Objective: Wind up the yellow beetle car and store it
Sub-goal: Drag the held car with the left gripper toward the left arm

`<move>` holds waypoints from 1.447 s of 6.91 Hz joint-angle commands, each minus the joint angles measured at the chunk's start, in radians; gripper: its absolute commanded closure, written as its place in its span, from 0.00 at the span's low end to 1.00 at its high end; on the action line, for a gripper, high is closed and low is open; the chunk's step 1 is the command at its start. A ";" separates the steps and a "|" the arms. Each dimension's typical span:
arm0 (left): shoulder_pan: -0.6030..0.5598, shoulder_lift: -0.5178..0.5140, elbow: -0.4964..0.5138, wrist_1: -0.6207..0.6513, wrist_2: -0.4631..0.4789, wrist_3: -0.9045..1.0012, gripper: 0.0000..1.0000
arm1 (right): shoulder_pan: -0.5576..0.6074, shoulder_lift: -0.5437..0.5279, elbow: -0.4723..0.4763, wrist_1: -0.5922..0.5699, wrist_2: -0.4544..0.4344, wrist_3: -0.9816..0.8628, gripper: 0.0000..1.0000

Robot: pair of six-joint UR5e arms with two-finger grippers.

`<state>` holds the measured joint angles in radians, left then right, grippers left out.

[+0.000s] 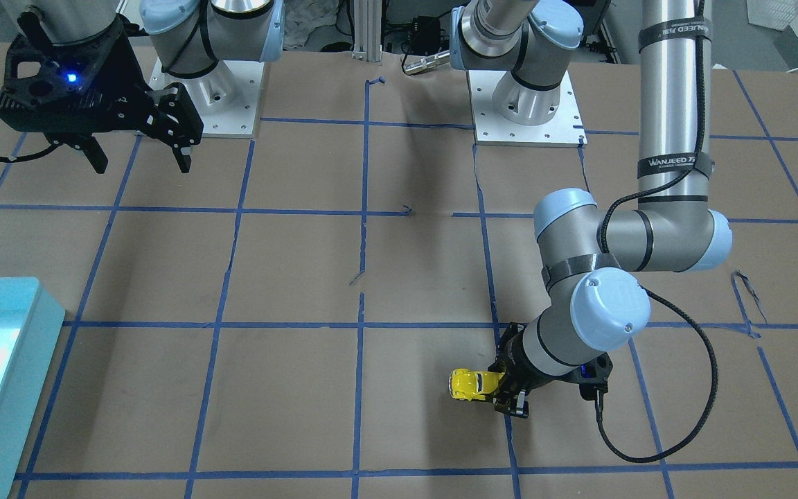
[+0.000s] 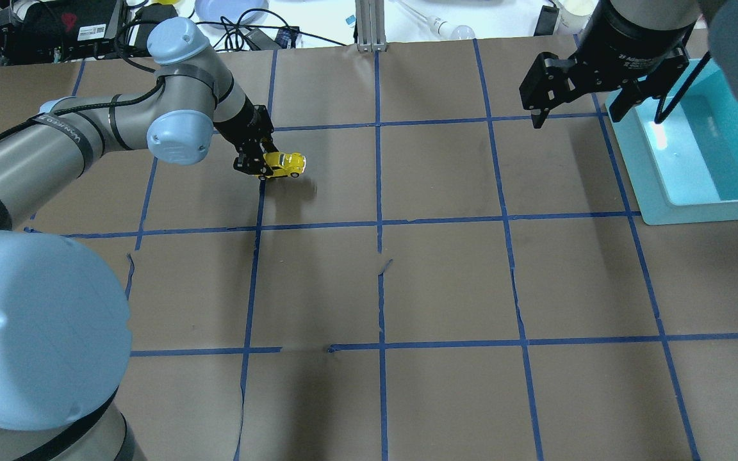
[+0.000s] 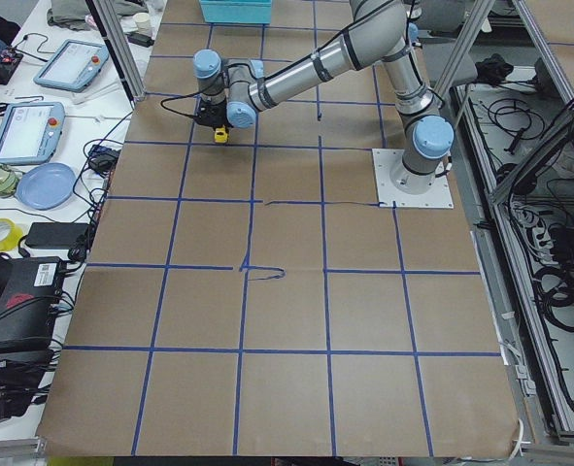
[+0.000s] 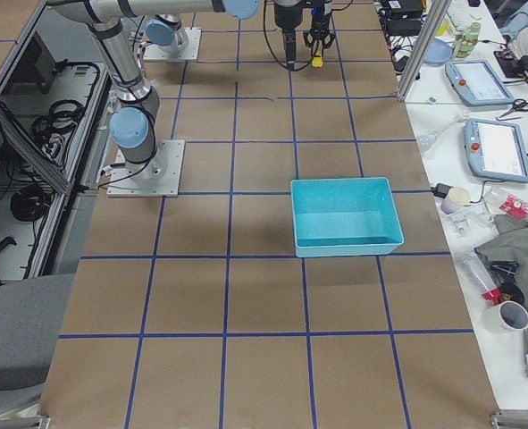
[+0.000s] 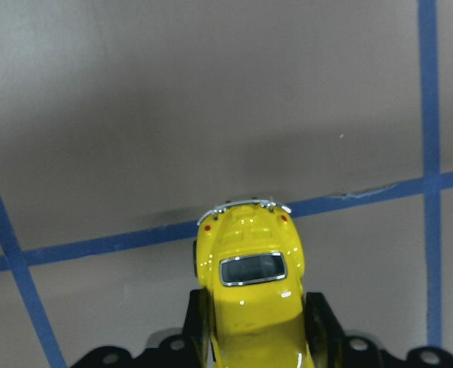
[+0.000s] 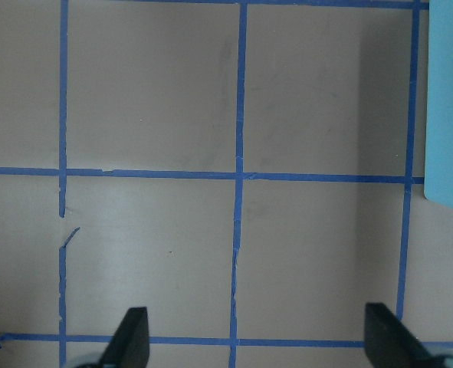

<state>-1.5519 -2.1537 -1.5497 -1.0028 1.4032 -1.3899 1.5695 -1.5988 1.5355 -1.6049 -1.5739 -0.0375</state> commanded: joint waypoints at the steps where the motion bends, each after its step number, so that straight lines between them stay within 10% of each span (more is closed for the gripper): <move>1: 0.000 -0.026 0.003 0.003 0.002 0.008 1.00 | -0.002 0.000 0.000 -0.003 0.000 -0.001 0.00; 10: 0.074 -0.028 0.011 0.010 0.097 0.109 1.00 | -0.002 0.002 0.000 -0.009 0.000 -0.002 0.00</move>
<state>-1.5065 -2.1860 -1.5402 -0.9926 1.4962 -1.3090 1.5664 -1.5969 1.5355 -1.6142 -1.5751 -0.0394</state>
